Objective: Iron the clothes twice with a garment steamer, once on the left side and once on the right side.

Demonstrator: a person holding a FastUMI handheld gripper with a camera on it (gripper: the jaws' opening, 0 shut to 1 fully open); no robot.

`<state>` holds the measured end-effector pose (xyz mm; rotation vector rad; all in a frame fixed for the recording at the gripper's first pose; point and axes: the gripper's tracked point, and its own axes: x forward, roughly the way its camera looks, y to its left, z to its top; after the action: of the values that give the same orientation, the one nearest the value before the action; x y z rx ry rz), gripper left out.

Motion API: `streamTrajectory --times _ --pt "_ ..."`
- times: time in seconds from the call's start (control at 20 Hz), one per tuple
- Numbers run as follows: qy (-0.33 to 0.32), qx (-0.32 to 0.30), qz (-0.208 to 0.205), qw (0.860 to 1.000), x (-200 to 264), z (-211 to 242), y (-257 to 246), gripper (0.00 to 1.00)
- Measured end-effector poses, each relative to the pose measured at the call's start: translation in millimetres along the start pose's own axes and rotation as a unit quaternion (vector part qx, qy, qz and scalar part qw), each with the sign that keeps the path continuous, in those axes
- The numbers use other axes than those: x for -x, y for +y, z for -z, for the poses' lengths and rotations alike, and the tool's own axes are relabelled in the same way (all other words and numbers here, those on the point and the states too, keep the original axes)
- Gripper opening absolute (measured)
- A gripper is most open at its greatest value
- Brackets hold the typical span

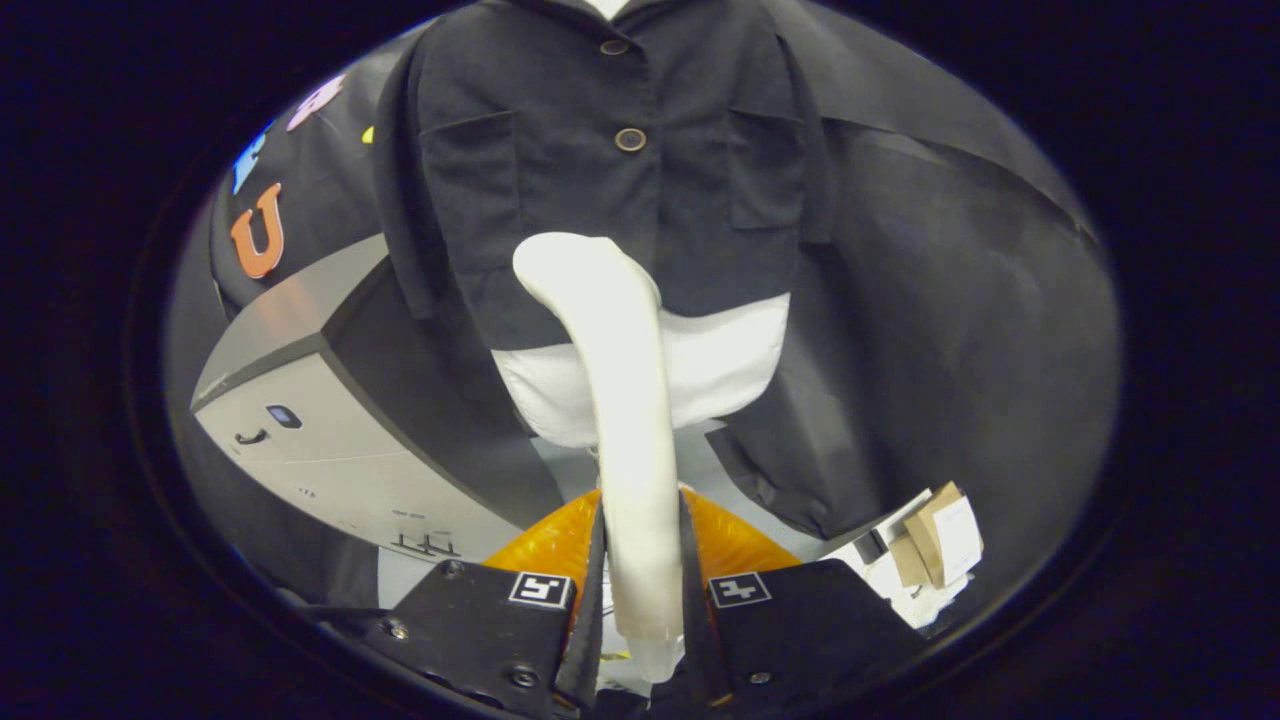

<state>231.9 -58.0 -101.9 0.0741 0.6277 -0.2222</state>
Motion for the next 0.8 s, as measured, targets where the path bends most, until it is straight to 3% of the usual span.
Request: streamTrajectory --times 0.35,0.8 --pt "-0.015 -0.078 0.011 0.997 18.9 -6.5 -72.3 0.37" --pt "-0.111 -0.138 0.014 0.984 61.5 -131.3 -154.8 0.37"
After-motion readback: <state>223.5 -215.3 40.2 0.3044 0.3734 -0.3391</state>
